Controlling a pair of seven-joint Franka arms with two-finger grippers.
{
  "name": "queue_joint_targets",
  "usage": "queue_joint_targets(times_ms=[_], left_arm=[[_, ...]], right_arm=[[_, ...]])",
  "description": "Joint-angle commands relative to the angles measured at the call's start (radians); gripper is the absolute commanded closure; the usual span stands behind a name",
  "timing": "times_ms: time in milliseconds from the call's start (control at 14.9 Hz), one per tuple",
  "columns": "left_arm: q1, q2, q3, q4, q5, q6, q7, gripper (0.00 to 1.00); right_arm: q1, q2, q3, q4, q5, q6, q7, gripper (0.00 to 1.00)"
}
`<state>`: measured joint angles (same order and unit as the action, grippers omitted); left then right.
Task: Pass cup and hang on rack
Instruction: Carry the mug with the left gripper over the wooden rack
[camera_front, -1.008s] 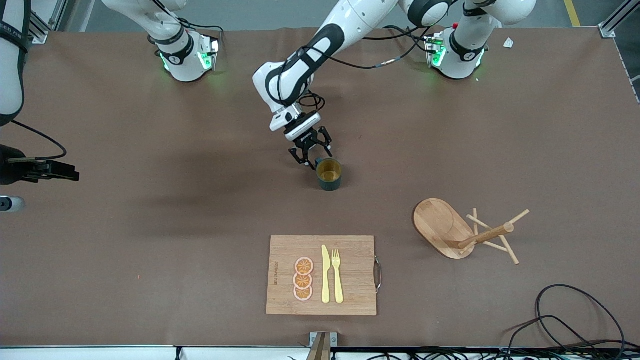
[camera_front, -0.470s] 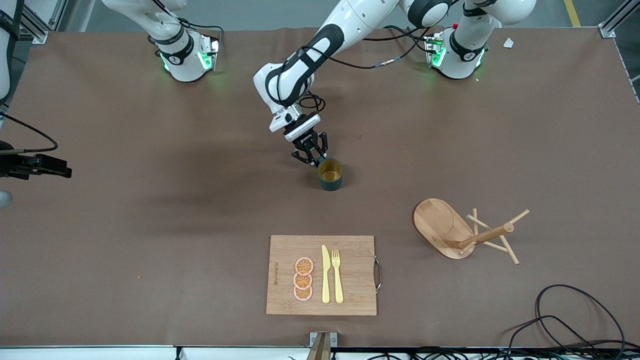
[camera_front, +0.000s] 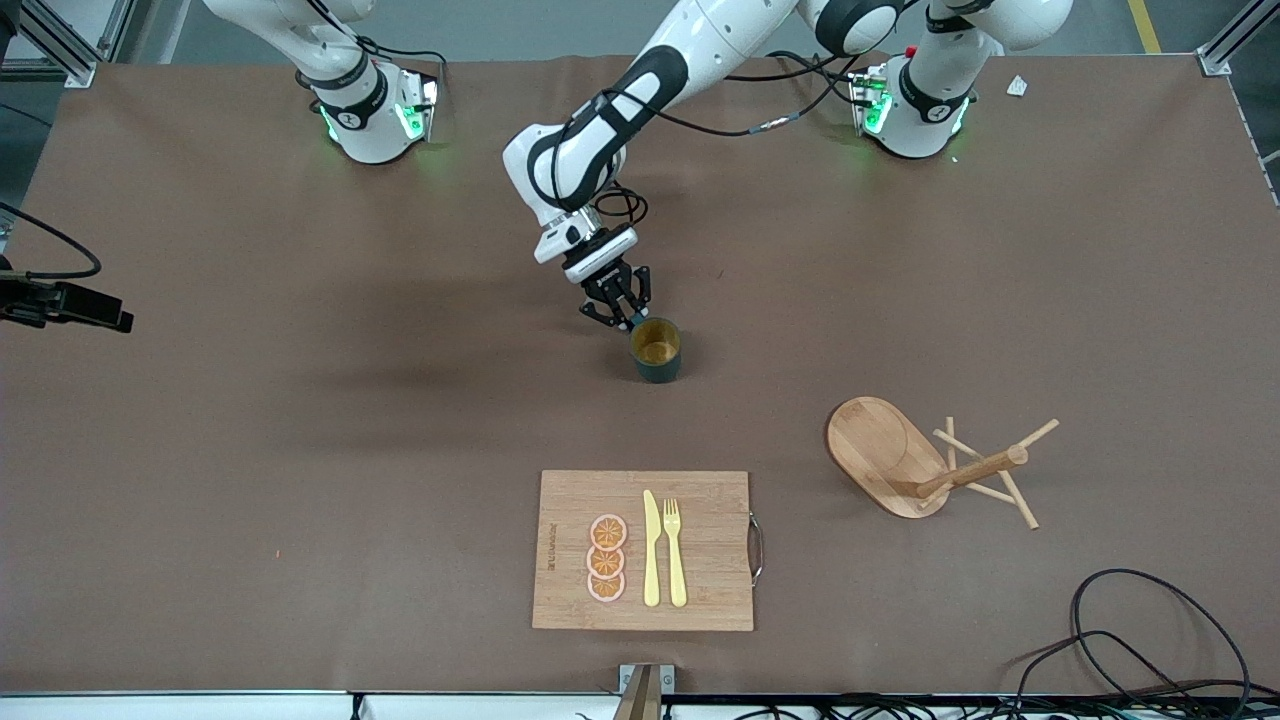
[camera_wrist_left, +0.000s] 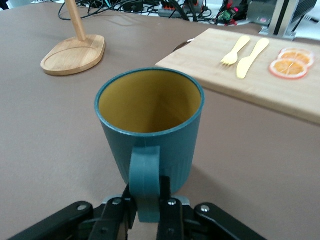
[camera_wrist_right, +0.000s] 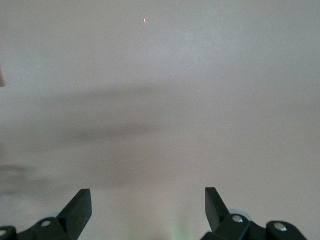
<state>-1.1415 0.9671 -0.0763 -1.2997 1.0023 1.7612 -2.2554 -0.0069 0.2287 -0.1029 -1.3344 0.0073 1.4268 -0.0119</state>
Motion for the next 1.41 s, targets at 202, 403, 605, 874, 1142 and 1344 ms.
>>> queue_joint_targets(times_ms=[202,403,605,874,1142,1344], left_arm=[[0.141,-0.235,-0.014,-0.006,-0.232,0.066,0.114,1.0],[0.233,-0.368,-0.013,-0.006,-0.431,0.066,0.313,1.0],[0.357,-0.482,-0.011,-0.006,-0.615,0.066,0.486,1.0],[0.549,-0.57,-0.011,-0.007,-0.896,0.066,0.773,1.0],[0.751,-0.596,-0.014,-0.007,-1.216,0.058,0.995,1.0],[0.89,-0.591,-0.011,-0.01,-1.46,0.008,1.126,1.0]], right_arm=[[-0.018,-0.063,0.068,-0.028,0.005,-0.02,0.105,0.0],[-0.018,-0.12,0.074,-0.072,0.003,-0.014,0.105,0.0],[-0.031,-0.14,0.08,-0.075,0.005,-0.049,0.109,0.0],[-0.033,-0.186,0.08,-0.1,0.005,-0.075,0.121,0.0],[-0.03,-0.265,0.08,-0.163,0.003,-0.071,0.115,0.0],[-0.031,-0.299,0.078,-0.169,0.002,-0.077,0.109,0.0]])
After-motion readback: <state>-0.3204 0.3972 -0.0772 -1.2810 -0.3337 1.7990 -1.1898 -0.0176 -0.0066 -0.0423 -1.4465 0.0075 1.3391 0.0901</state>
